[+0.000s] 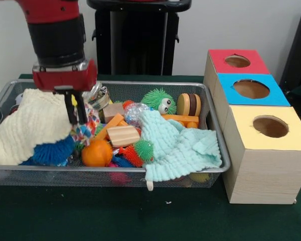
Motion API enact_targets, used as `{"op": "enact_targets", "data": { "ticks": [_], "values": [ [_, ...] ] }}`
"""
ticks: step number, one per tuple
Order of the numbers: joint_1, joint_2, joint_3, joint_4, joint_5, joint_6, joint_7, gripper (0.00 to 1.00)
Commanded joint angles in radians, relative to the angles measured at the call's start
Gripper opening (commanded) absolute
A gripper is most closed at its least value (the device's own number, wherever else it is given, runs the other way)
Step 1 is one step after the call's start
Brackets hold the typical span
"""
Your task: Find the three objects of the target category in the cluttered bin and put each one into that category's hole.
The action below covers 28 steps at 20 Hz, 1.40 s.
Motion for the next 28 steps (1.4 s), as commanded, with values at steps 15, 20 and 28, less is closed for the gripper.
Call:
{"op": "enact_targets", "data": {
  "ticks": [15, 20, 28],
  "values": [
    [0.087, -0.264, 0.124, 0.130, 0.234, 0.211, -0.019, 0.00],
    [0.173, -0.284, 0.083, 0.141, 0.252, 0.169, 0.085, 0.00],
    [0.354, -0.257, -0.059, 0.197, 0.206, -0.005, 0.273, 0.00]
  ]
}}
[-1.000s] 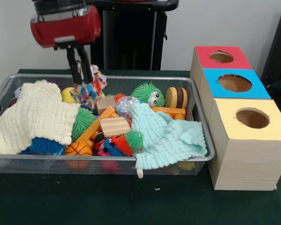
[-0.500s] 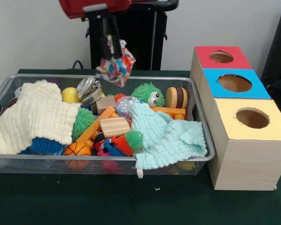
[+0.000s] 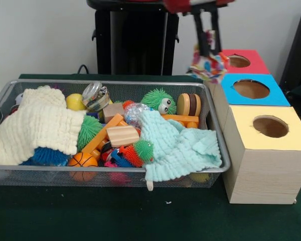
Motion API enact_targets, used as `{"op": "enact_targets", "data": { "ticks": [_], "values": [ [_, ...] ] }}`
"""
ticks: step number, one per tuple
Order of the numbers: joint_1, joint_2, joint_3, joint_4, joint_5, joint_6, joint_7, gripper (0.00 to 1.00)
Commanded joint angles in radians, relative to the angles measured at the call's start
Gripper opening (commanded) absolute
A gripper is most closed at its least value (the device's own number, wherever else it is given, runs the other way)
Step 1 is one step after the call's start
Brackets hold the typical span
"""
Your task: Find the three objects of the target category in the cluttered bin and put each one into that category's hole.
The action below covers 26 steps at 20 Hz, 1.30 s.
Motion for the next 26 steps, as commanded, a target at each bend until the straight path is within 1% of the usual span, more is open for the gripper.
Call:
{"op": "enact_targets", "data": {
  "ticks": [1, 4, 7, 11, 14, 18, 21, 24, 26],
  "values": [
    [0.122, 0.020, -0.155, 0.128, -0.024, -0.093, 0.280, 0.00],
    [0.177, 0.030, -0.218, 0.135, -0.022, -0.138, 0.308, 0.00],
    [0.222, 0.040, -0.270, 0.138, -0.013, -0.176, 0.315, 0.00],
    [0.279, 0.068, -0.345, 0.130, -0.033, -0.250, 0.302, 0.00],
    [0.312, 0.081, -0.394, 0.124, -0.032, -0.296, 0.294, 0.00],
    [0.338, 0.089, -0.434, 0.108, -0.011, -0.329, 0.266, 0.00],
    [0.365, 0.099, -0.476, 0.086, -0.001, -0.363, 0.269, 0.00],
    [0.375, 0.100, -0.490, 0.078, 0.023, -0.369, 0.254, 0.00],
    [0.396, 0.098, -0.515, 0.071, 0.030, -0.373, 0.258, 0.00]
  ]
}}
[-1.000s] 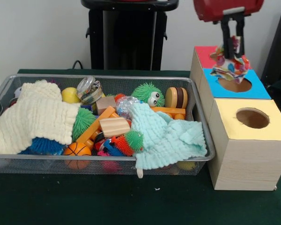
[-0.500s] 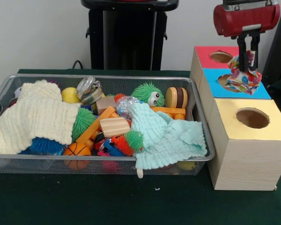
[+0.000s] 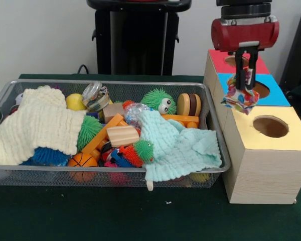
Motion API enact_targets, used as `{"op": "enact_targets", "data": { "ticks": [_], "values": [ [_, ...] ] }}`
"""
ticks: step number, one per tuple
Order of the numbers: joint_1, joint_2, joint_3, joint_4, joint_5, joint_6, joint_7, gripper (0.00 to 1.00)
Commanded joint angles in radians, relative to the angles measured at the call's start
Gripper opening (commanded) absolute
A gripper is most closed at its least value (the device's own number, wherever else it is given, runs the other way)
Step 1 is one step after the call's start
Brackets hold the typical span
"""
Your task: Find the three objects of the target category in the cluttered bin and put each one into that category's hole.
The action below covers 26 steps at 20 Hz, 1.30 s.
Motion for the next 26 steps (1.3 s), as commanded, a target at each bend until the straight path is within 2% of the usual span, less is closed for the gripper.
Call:
{"op": "enact_targets", "data": {
  "ticks": [1, 14, 17, 26],
  "values": [
    [0.033, 0.038, -0.133, 0.008, 0.036, -0.036, 0.248, 0.00],
    [0.150, 0.057, -0.226, -0.067, 0.167, 0.036, 0.260, 0.00],
    [0.184, 0.079, -0.258, -0.087, 0.182, 0.026, 0.260, 0.00],
    [0.219, 0.105, -0.301, -0.072, 0.226, -0.032, 0.235, 0.00]
  ]
}}
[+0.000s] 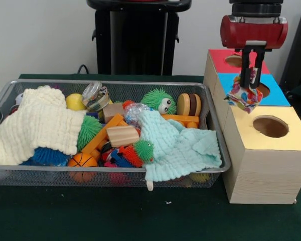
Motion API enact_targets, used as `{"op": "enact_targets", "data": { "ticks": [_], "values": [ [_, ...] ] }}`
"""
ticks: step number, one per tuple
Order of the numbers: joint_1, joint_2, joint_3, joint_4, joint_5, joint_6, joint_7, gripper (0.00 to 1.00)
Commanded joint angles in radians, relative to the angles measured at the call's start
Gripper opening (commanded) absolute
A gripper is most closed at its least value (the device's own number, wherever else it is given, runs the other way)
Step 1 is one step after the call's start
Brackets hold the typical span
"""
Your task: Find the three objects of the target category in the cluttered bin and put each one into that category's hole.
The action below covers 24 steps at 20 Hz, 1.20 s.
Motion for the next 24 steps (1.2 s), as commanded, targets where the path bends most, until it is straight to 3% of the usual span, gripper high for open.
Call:
{"op": "enact_targets", "data": {
  "ticks": [1, 12, 24],
  "values": [
    [0.005, 0.073, -0.053, -0.018, 0.052, -0.030, 0.233, 0.00],
    [0.049, 0.123, -0.110, -0.017, 0.088, -0.119, 0.258, 0.00],
    [0.140, 0.140, -0.203, -0.068, 0.168, -0.044, 0.256, 0.00]
  ]
}}
